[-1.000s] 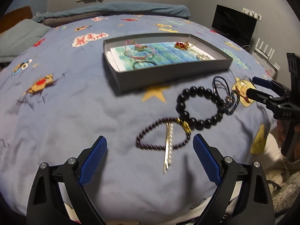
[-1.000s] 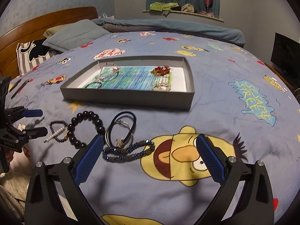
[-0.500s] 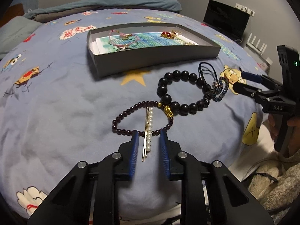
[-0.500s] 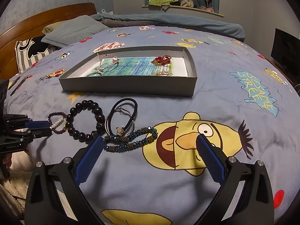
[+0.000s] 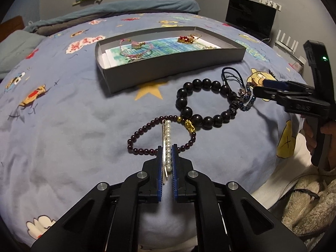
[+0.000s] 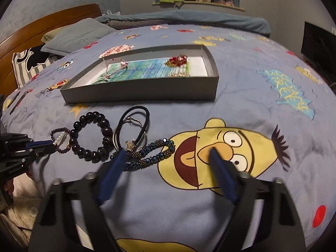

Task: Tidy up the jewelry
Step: 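Close the left gripper on the pearl hairpin, then close the right gripper on the blue-black beaded bracelet, then carry the pearl hairpin with the left gripper while the right gripper carries the bracelet to the tray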

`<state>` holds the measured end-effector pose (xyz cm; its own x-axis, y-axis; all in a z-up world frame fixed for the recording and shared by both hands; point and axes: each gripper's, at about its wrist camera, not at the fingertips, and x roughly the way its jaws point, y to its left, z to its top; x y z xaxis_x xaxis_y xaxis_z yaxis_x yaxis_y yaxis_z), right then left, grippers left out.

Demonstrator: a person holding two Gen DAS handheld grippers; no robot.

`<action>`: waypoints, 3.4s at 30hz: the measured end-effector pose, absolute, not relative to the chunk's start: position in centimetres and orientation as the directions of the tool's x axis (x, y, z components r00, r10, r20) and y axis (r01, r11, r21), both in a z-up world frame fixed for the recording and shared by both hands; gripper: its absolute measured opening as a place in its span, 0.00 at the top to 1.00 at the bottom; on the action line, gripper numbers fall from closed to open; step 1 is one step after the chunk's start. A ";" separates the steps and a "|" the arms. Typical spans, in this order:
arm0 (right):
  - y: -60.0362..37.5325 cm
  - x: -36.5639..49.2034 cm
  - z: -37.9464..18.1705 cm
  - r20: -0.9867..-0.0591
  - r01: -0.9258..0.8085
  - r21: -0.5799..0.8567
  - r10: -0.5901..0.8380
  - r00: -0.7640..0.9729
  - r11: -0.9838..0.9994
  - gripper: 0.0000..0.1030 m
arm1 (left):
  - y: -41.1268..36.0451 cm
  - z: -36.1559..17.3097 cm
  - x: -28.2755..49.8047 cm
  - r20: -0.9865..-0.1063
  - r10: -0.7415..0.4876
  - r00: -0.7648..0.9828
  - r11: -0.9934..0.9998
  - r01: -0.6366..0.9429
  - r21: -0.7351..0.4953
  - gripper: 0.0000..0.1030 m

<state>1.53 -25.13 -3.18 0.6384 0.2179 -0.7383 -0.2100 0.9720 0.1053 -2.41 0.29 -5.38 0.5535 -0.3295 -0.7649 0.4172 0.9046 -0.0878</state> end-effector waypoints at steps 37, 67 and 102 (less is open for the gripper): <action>-26.0 1.2 4.4 -0.626 -0.232 0.080 0.230 0.745 0.969 0.93 | 2.7 -1.9 -2.6 -0.702 -0.319 0.637 0.919 0.389 -0.064 0.92; -23.3 8.0 8.3 -0.554 -0.259 0.052 0.244 0.796 0.965 0.93 | 2.6 2.5 5.7 -0.660 -0.354 0.663 0.916 0.387 -0.103 0.92; -20.5 14.8 -0.2 -0.745 -0.222 0.117 0.233 0.625 0.968 0.93 | 0.2 -2.5 15.7 -0.818 -0.233 0.527 0.954 0.285 -0.088 0.92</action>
<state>14.84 -20.52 -0.20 0.6251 0.2333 -0.7449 -0.2220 0.9680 0.1169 15.68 0.22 -2.55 0.5268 -0.2325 -0.8175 0.2853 0.9544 -0.0875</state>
